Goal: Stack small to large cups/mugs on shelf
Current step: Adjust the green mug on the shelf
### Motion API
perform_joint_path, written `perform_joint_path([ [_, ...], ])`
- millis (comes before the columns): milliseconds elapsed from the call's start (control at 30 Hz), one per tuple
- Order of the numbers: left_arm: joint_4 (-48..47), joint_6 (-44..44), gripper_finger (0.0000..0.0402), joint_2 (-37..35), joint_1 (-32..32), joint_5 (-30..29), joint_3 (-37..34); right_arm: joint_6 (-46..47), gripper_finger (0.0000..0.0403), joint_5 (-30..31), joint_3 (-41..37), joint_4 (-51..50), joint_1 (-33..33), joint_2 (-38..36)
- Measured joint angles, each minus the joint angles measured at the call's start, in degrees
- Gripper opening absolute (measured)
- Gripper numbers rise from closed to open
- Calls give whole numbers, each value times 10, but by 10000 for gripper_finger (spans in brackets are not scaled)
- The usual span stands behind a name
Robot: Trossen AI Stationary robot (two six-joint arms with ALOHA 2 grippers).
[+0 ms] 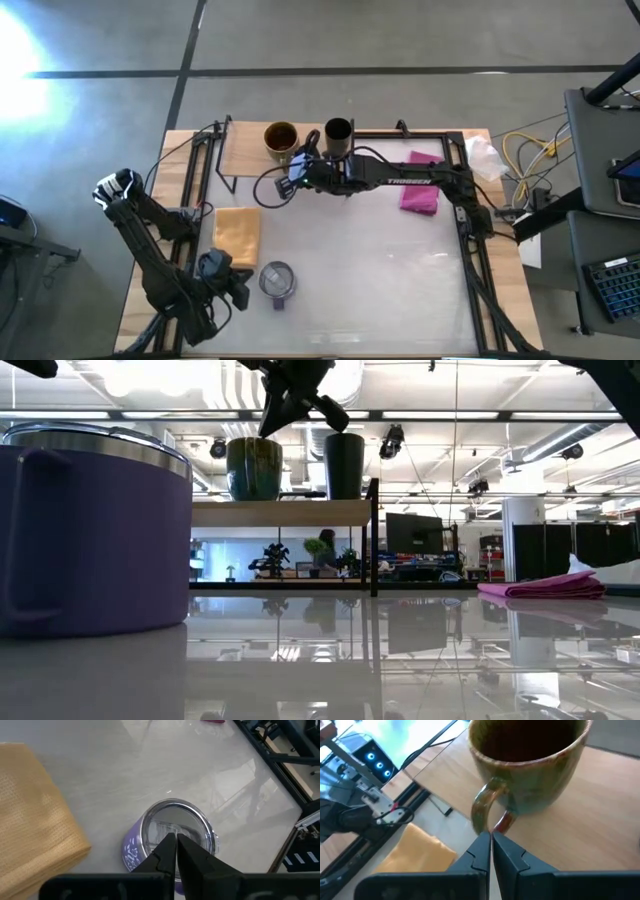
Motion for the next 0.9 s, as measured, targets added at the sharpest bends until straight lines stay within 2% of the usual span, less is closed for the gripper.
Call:
perform_joint_path([
  [600,3,3,0,0,-1,0,0,-3,11,8,-15,2,-8,0],
  [900,3,3,0,0,0,0,-2,-32,11,-1,-24,46,-10,0],
])
